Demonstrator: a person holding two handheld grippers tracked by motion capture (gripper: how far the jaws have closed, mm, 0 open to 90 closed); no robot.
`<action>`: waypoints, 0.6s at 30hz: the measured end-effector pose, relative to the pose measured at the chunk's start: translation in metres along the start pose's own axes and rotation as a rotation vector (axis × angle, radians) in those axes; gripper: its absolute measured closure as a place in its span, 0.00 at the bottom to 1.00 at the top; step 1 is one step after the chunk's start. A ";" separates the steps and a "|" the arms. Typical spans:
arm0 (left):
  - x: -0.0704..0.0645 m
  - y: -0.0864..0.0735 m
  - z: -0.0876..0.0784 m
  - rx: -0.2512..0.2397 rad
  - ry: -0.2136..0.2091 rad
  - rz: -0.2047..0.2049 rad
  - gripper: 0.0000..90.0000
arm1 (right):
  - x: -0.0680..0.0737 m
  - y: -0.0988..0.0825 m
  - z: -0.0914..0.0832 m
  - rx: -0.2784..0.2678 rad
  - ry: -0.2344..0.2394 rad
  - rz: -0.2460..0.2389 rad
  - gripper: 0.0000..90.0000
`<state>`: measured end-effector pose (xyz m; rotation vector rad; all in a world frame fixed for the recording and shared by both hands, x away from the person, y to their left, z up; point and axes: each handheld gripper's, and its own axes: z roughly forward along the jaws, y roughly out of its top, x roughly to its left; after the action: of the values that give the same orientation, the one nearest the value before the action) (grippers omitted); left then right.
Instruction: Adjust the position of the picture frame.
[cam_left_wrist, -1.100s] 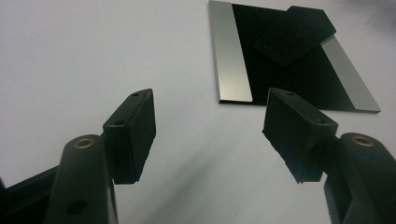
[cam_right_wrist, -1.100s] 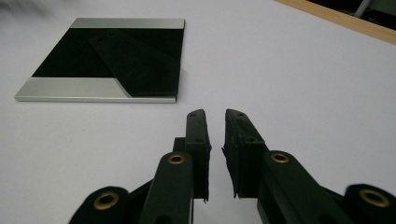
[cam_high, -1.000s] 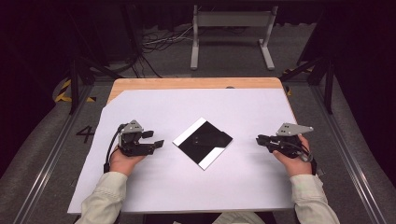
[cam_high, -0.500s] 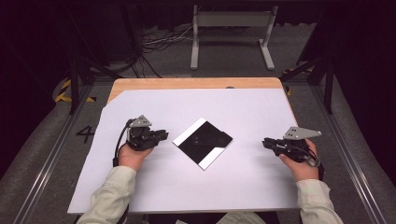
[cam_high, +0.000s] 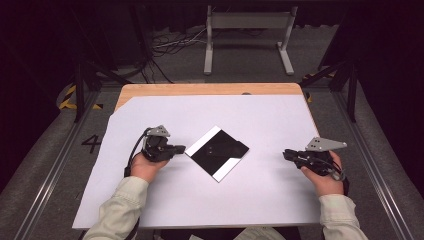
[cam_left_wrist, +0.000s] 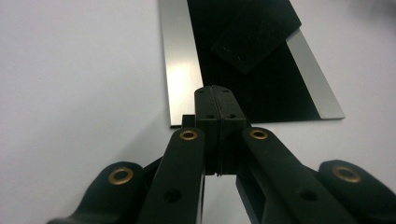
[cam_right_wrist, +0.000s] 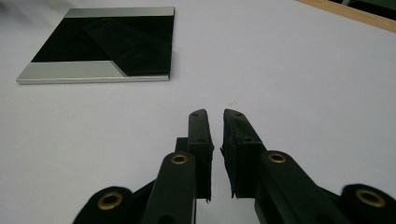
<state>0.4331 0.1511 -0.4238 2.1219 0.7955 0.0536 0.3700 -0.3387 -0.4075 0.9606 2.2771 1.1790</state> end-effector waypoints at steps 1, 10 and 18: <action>0.000 0.000 0.002 0.016 -0.012 -0.002 1.00 | 0.000 0.000 0.000 0.000 0.001 0.000 0.90; -0.003 0.000 0.015 0.116 -0.037 -0.003 1.00 | 0.001 0.000 0.002 0.003 0.006 -0.002 0.90; -0.002 0.003 0.030 0.158 0.022 0.006 1.00 | 0.003 -0.003 0.001 0.011 0.004 -0.002 0.90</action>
<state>0.4422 0.1277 -0.4402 2.2757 0.8293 0.0177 0.3677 -0.3367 -0.4105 0.9600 2.2895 1.1701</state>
